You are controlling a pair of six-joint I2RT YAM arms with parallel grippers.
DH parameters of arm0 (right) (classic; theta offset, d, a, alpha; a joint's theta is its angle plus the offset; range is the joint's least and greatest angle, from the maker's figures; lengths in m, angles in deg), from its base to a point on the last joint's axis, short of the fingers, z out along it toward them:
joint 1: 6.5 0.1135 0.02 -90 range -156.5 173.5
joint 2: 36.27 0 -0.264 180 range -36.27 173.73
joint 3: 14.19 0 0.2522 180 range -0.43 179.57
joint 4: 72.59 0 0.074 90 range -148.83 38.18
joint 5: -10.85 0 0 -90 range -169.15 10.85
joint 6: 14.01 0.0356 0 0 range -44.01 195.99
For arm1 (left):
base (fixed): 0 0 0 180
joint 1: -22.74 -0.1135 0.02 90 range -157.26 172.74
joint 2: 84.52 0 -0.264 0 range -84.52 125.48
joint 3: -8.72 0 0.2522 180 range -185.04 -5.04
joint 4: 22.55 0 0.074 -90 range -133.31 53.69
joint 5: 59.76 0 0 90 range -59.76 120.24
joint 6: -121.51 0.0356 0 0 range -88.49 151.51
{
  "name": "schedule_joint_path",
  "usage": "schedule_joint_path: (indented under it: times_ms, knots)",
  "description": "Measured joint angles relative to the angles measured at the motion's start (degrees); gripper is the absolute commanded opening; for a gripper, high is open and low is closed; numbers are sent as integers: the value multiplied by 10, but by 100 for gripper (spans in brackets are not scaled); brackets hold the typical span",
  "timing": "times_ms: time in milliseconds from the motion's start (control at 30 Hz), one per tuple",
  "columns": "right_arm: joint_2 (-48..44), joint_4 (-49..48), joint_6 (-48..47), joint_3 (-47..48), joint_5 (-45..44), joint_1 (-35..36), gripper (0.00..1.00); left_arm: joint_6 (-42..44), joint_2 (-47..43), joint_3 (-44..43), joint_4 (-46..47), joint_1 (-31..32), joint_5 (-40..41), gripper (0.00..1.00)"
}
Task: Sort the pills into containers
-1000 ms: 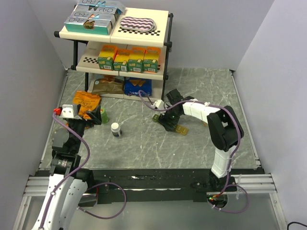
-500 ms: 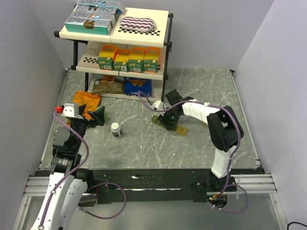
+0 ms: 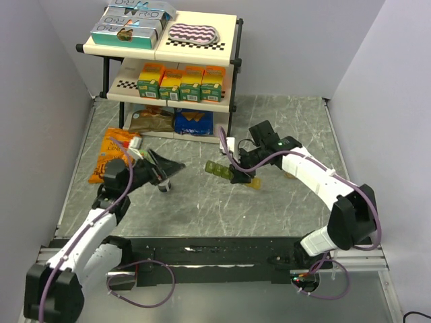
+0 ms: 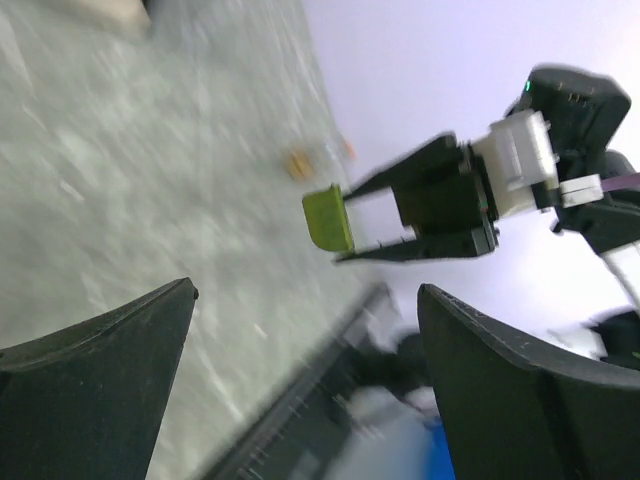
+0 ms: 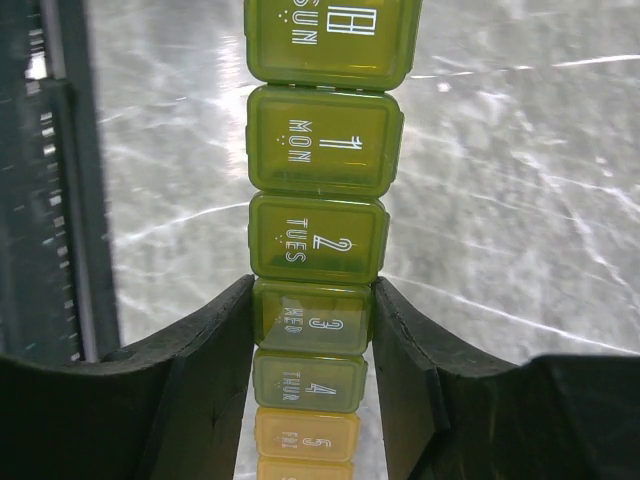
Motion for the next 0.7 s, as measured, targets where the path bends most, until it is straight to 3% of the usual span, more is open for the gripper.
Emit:
schedule_joint_path:
  times_ms: [233, 433, 600, 700]
  knots:
    - [-31, 21, -18, -31, 28, 4, 17, -90, 71, -8, 67, 113, -10, 99]
    - [-49, 23, -24, -41, 35, 17, 17, -108, 133, -49, 50, 178, 31, 99]
    - [-58, 22, -25, -49, 36, 28, 17, -108, 180, -88, 12, 227, 65, 86]
    - [-58, 22, -26, -51, 35, 35, 17, -106, 207, -112, -11, 245, 82, 72]
